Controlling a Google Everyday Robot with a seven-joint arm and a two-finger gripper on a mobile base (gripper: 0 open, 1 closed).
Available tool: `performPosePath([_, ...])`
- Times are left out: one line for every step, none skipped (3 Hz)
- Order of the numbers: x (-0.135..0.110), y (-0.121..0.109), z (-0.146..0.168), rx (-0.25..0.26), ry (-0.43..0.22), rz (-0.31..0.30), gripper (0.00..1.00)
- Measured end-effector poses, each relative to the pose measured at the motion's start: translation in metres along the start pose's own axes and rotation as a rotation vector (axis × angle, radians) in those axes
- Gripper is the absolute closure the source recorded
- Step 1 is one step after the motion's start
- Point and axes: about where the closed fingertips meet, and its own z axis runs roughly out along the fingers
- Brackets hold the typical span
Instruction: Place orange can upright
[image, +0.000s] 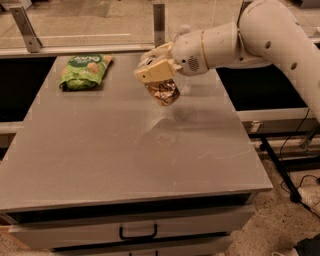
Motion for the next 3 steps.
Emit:
performPosePath([0.0049, 0.0006, 0.0045, -0.016, -0.006, -0.043, 1.0])
performPosePath([0.0046, 0.0009, 0.0046, -0.016, -0.006, -0.042, 1.0])
performPosePath([0.0072, 0.0082, 0.007, -0.053, -0.098, -0.039, 1.0])
